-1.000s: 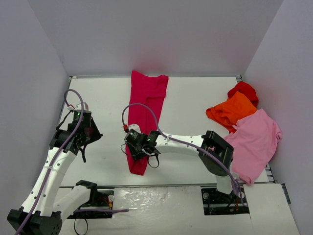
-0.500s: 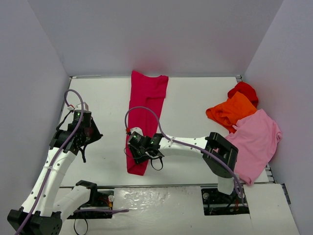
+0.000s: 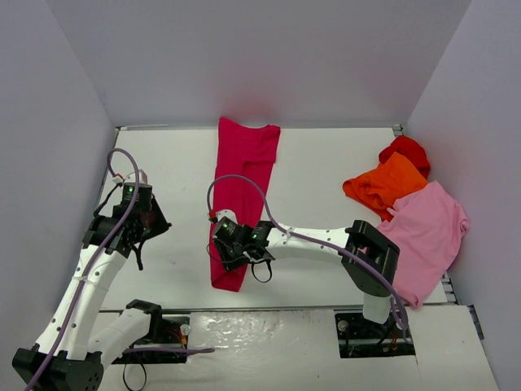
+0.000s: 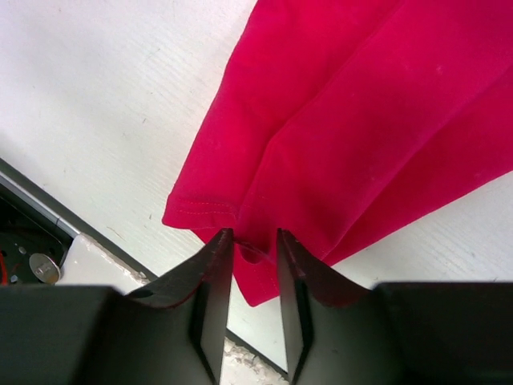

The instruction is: Fold and stack the t-shirts

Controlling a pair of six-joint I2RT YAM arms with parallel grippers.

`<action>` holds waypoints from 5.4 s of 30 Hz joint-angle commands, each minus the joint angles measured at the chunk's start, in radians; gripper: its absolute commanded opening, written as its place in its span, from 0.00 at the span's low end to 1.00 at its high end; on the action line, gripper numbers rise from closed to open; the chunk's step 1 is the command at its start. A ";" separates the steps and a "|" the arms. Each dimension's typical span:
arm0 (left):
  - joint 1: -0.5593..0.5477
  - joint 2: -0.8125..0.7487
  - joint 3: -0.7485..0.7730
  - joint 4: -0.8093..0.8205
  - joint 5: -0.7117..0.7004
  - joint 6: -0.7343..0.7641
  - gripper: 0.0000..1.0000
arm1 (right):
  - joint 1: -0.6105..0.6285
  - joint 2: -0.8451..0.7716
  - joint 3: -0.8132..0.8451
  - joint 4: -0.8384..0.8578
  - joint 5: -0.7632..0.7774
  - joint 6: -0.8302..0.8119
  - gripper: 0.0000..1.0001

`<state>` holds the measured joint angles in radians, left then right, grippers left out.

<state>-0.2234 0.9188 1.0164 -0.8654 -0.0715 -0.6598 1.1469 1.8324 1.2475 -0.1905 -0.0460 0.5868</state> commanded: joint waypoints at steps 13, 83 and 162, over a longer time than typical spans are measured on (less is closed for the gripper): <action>0.000 0.000 0.008 0.028 0.010 0.004 0.00 | -0.008 -0.053 0.125 0.017 0.013 -0.080 0.00; 0.001 -0.023 0.014 0.008 0.009 0.031 0.00 | 0.125 -0.288 -0.220 0.046 0.126 0.252 0.00; -0.004 0.153 -0.162 0.161 0.312 -0.054 0.07 | 0.065 -0.227 -0.406 0.089 0.109 0.277 0.00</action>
<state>-0.2234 1.0676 0.8021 -0.7177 0.2455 -0.7322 1.2163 1.6356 0.8337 -0.0320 0.0311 0.8711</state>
